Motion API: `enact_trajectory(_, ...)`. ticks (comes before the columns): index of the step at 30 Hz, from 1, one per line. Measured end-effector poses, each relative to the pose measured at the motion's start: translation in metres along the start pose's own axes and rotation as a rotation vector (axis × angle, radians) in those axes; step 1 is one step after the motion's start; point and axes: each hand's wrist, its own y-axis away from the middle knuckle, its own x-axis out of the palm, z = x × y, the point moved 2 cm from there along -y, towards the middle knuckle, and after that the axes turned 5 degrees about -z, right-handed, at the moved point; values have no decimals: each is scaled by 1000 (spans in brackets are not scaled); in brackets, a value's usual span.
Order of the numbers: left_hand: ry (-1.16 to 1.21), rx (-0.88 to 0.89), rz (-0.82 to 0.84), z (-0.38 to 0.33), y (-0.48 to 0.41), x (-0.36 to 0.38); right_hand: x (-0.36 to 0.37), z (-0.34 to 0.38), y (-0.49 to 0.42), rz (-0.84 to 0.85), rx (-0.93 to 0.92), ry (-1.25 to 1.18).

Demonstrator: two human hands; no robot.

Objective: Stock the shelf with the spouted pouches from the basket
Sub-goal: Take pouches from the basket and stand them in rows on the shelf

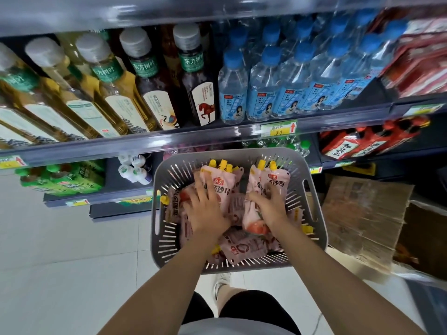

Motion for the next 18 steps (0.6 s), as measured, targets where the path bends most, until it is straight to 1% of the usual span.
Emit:
enact_trajectory(3,69,-14,27,9,-3,-3,-2,1,2,36,91,-163)
enact_trajectory(6,164,2,49,17,-4,-12,-4,10,5,94,157,-255)
enact_trajectory(8,191,50,21,20,-2,-23,-5,17,7,140,212,-295)
enact_trajectory(10,218,82,-27,24,0,-38,-7,24,10,160,217,-280)
enact_trajectory(14,272,92,-146,39,4,-78,-10,43,22,147,103,-178)
enact_trajectory(18,299,148,-305,66,13,-129,5,70,50,66,-149,68)
